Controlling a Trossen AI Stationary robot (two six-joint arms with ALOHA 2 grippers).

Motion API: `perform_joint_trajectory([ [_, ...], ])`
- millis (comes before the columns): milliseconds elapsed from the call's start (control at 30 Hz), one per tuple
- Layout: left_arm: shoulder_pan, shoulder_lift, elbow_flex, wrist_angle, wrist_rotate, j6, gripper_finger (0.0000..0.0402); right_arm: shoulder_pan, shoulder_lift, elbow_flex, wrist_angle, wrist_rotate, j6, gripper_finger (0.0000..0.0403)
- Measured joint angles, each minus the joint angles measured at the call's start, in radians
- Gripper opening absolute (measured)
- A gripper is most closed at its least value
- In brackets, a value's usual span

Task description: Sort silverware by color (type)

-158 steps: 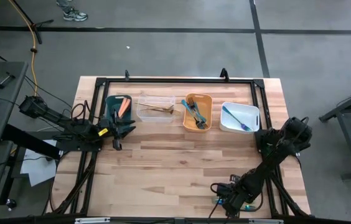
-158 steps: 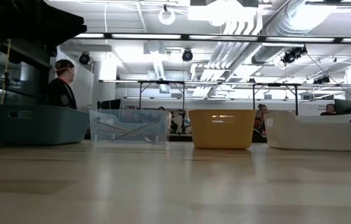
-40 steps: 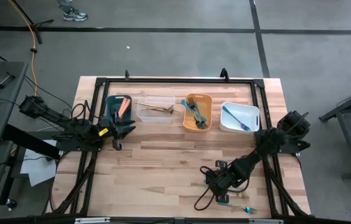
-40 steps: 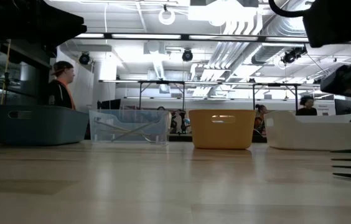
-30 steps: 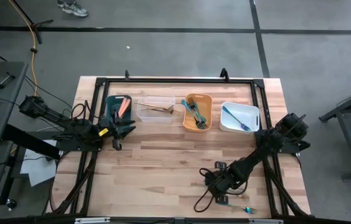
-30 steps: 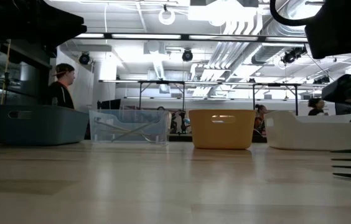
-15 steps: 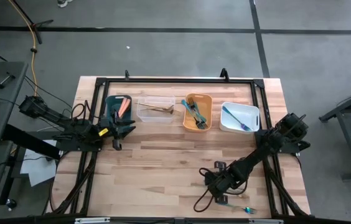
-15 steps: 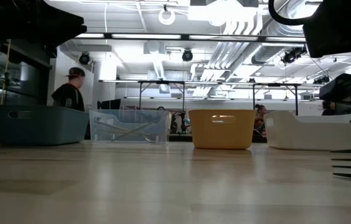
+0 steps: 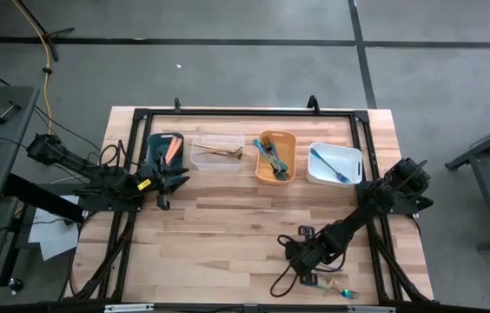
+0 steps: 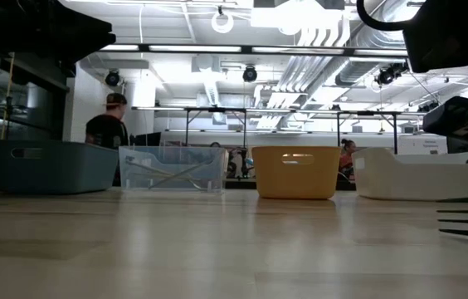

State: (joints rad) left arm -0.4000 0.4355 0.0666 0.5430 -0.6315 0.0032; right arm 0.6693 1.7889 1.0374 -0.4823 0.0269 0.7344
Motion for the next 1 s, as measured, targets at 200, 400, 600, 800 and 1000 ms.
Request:
perform_joint_trajectory([
  [200,0.000,0.000,0.000,0.000,0.000,0.000,0.0111,0.000,0.000,0.000,0.017,-0.001,-0.017,0.0003],
  [400,0.000,0.000,0.000,0.000,0.000,0.000,0.0111,0.000,-0.003,0.000,0.024,-0.005,-0.039,0.0002],
  [600,0.000,0.000,0.000,0.000,0.000,0.000,0.0111,-0.002,-0.041,0.000,0.025,-0.006,-0.067,0.0001],
  [800,0.000,0.000,0.000,0.000,0.000,0.000,0.0111,-0.002,-0.108,0.001,0.064,0.026,-0.124,0.0001],
  [1000,0.000,0.000,0.000,0.000,0.000,0.000,0.0111,-0.020,-0.190,0.001,0.123,0.130,-0.229,0.0001],
])
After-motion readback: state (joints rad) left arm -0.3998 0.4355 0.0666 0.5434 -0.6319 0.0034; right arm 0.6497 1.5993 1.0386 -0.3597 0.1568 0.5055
